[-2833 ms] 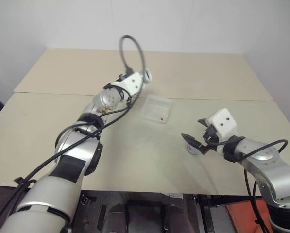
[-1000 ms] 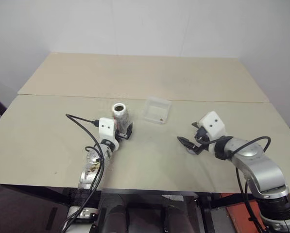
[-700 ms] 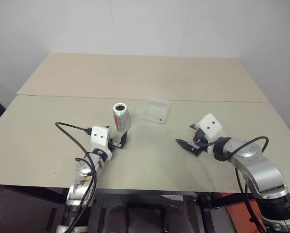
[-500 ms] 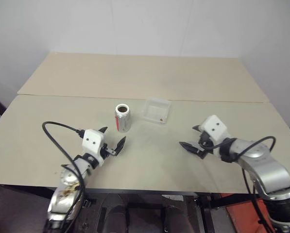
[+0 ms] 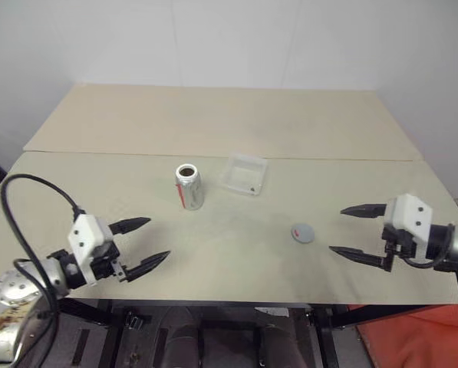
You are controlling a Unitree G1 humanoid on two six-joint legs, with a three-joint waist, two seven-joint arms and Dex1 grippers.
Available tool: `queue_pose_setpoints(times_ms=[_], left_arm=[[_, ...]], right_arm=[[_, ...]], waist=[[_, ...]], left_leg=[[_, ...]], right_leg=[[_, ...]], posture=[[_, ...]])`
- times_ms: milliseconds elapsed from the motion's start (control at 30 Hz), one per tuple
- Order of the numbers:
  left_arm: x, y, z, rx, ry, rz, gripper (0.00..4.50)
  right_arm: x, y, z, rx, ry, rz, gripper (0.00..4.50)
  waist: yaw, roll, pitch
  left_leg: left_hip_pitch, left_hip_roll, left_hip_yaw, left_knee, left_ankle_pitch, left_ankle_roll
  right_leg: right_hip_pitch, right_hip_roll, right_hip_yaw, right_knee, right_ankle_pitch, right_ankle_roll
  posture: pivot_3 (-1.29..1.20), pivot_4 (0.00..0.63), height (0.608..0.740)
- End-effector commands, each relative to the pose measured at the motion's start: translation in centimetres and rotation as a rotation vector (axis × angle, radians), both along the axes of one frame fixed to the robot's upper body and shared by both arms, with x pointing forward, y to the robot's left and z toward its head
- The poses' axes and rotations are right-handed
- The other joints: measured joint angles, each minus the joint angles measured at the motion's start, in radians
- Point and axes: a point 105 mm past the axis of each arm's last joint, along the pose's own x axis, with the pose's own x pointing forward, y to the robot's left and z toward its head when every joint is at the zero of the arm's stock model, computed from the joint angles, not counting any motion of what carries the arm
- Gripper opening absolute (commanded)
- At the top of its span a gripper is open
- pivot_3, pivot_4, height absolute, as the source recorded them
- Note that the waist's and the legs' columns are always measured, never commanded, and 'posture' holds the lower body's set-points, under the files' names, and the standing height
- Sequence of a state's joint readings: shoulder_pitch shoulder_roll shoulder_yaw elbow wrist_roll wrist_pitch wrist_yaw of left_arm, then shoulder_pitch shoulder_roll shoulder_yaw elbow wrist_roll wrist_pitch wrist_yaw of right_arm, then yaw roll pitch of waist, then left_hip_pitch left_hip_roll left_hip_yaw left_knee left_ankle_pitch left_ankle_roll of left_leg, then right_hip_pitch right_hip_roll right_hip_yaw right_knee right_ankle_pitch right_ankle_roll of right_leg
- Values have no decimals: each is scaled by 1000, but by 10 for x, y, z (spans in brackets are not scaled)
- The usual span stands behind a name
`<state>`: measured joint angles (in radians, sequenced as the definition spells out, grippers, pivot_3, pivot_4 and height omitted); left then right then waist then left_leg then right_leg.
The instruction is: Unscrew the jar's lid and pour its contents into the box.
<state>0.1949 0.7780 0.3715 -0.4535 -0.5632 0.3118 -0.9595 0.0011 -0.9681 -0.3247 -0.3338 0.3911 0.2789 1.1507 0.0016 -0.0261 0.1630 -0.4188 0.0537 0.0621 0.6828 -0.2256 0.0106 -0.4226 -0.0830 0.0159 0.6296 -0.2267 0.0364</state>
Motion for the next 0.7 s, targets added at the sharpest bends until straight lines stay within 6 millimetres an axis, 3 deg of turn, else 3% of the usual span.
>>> queue_pose_setpoints(times_ms=[33,267,367,533,700], left_arm=[[-1,9,13,4,-3,-11,4480],[5,22,25,35,-40,17,4480],[2,18,28,33,-30,-9,4480],[-1,19,27,41,22,-20,4480],[1,20,42,80,23,-12,4480]], right_arm=[[-1,-3,13,-12,-67,-2,4500],[-4,-5,13,-15,-68,-15,4500],[-6,-5,20,8,-89,-15,4500],[-5,-4,16,71,23,-59,4500],[-3,-5,33,103,-38,-85,4500]], waist=[[0,0,0],[3,0,0],[5,0,0],[5,0,0],[6,0,1]], left_leg=[[0,0,0,0,0,0],[0,0,0,-2,0,0],[0,0,0,-2,0,0],[1,0,0,-2,0,0],[1,0,1,-2,0,0]], right_leg=[[0,0,0,0,0,0],[0,0,0,0,0,-1],[0,0,0,0,0,-1],[0,0,0,0,0,-2],[-1,0,0,0,0,-2]], posture=[[0,150,740],[0,150,740],[0,150,740],[0,150,740],[0,150,740]])
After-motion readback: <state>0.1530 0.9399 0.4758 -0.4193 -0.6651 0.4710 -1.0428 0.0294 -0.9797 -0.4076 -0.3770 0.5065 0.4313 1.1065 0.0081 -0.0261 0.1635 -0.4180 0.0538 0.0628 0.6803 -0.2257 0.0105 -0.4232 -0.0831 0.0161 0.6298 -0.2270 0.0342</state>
